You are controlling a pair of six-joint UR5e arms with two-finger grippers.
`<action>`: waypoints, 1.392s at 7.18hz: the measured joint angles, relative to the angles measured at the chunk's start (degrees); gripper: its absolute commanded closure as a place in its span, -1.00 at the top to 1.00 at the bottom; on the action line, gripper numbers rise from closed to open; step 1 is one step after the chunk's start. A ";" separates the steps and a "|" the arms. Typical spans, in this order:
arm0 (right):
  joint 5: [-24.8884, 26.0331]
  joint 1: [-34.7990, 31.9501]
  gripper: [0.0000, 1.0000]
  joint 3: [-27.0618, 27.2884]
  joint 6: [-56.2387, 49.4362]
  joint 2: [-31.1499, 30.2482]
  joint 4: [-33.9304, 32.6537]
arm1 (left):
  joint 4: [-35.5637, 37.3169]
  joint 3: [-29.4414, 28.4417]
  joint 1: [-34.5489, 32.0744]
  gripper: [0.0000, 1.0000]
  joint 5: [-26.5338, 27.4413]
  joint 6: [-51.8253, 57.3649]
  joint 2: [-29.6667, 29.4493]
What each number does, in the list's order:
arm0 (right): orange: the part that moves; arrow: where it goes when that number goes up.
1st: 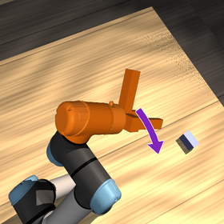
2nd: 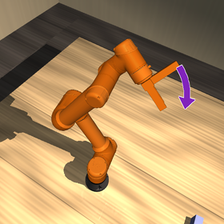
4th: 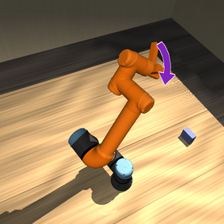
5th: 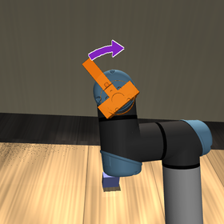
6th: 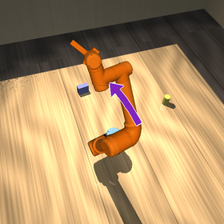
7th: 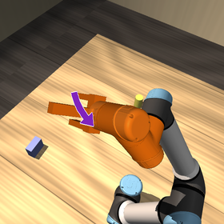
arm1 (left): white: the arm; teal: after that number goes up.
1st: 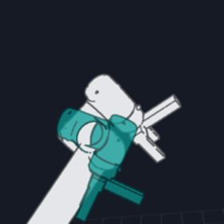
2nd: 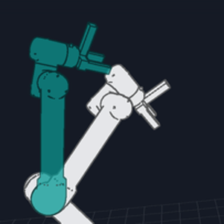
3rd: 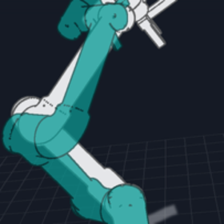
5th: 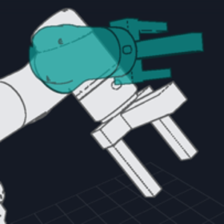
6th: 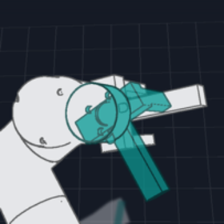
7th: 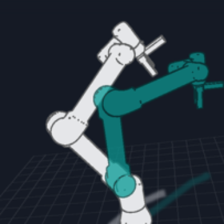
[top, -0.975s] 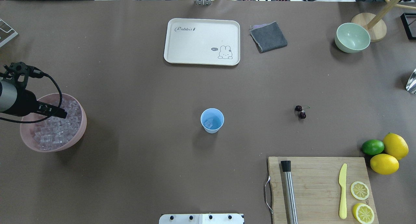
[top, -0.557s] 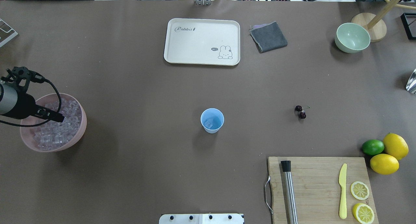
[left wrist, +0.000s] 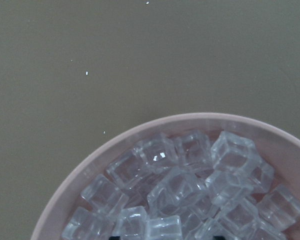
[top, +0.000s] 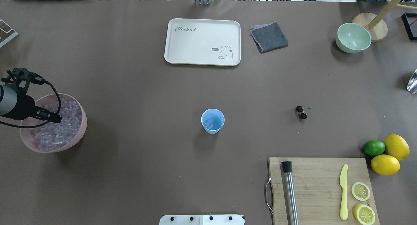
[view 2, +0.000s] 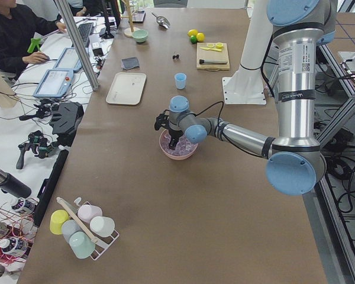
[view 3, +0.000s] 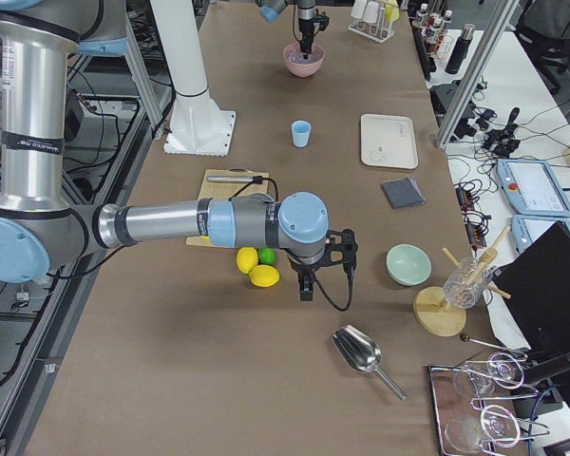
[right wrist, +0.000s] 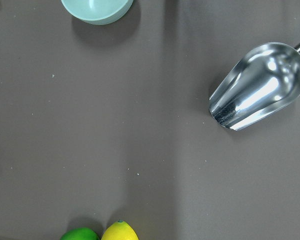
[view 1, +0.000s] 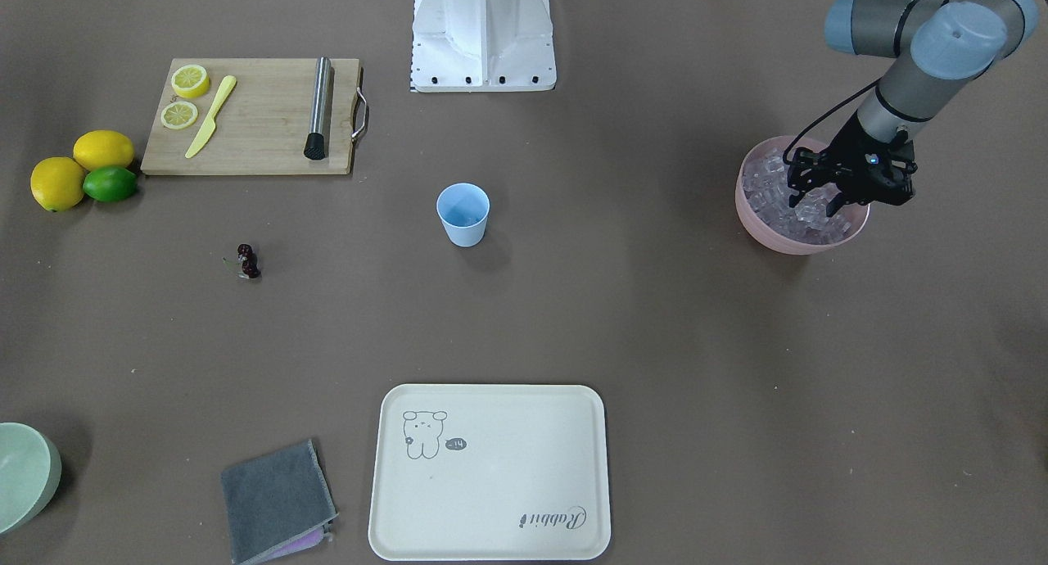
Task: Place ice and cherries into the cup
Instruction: 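Lower the left gripper into the bowl and grasp another ice cube, then carry the ice cube with the left gripper over the blue cup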
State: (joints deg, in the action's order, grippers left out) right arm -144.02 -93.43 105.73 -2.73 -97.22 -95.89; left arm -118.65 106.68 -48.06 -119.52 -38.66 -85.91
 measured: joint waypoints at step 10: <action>-0.05 0.00 1.00 0.40 0.01 -0.30 -0.08 | 0.36 6.18 -5.86 -1.00 -3.92 0.03 0.82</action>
State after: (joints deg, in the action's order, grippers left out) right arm -144.07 -93.43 106.14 -2.72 -97.51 -95.97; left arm -118.29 112.86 -53.92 -123.45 -38.63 -85.09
